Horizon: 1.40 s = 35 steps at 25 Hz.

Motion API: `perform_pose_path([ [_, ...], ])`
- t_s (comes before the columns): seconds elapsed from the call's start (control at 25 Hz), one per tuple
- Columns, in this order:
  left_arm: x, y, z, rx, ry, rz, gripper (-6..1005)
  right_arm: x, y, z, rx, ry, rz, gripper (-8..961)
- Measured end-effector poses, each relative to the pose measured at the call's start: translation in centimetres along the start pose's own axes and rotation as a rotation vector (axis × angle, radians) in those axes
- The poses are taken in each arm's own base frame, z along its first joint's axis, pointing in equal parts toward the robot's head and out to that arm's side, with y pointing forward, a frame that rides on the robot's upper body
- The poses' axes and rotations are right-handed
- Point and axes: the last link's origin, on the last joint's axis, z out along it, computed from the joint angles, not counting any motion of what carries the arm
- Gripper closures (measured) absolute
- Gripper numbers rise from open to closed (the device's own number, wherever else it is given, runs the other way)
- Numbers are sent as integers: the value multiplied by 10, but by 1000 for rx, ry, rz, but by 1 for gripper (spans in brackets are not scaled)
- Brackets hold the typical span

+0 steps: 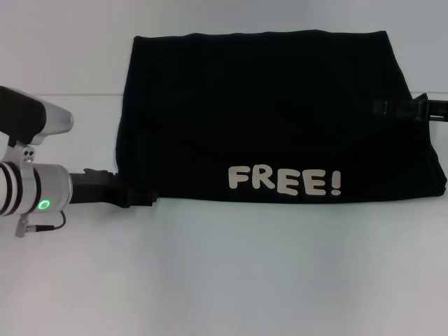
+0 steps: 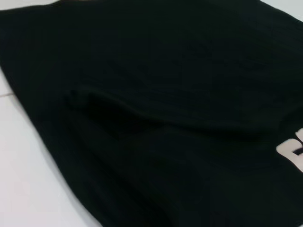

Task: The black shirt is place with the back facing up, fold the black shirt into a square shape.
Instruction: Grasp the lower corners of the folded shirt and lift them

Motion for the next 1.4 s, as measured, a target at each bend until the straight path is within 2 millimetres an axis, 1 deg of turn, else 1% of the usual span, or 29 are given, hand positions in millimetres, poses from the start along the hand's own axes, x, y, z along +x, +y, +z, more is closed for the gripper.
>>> perform_pose_path([
  [0.04,0,1,0,-3,-2,5,108,1,0,0,1,1,1,112],
  [0.16,0,1,0,-3,-3,8,168,3,-2,-2,3,3,6,114],
  [0.32,1,0,0,1,-2,7,364,5,-3,-3,6,4,9,116],
  [0.8,6,0,1,0,1,15,609,10,-7,-6,15,9,18,131],
  [1.0,7,0,0,-5,2,14,839,12,-15,-14,43,42,48,139],
  [1.24,5,2,-4,-35,1,0,995,23,-27,-25,104,167,110,149],
  [1.4,5,1,-5,-37,3,-1,995,34,-30,-31,103,216,129,155],
])
